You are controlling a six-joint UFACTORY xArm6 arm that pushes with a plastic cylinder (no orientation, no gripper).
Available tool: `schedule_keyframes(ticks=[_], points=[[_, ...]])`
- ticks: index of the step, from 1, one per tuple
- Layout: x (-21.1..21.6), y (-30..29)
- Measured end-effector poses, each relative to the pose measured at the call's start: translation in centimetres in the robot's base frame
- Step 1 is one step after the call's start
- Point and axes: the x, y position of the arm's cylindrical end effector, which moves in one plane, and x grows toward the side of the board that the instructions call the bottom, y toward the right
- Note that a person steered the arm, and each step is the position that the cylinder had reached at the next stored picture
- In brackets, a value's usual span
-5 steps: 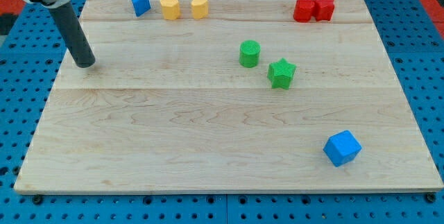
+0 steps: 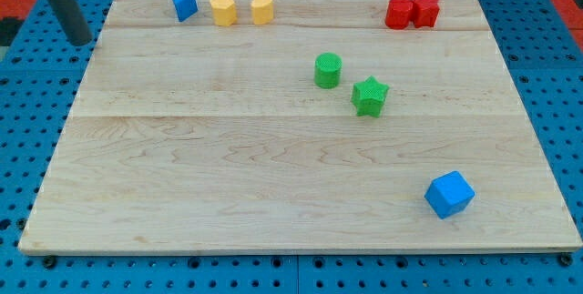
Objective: Place the blue triangle left to the blue cube
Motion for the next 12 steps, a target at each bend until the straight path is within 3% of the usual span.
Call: schedule_keyframes(ticks=[2, 3, 4, 6, 7, 8, 10, 12], points=[[-0.6, 0.0], [-3.7, 0.0], [-3.9, 0.0], [-11.3, 6.7], [-11.3, 8.2], [-10.2, 14.7], [-4.8, 15.6], [-0.9, 24.9]])
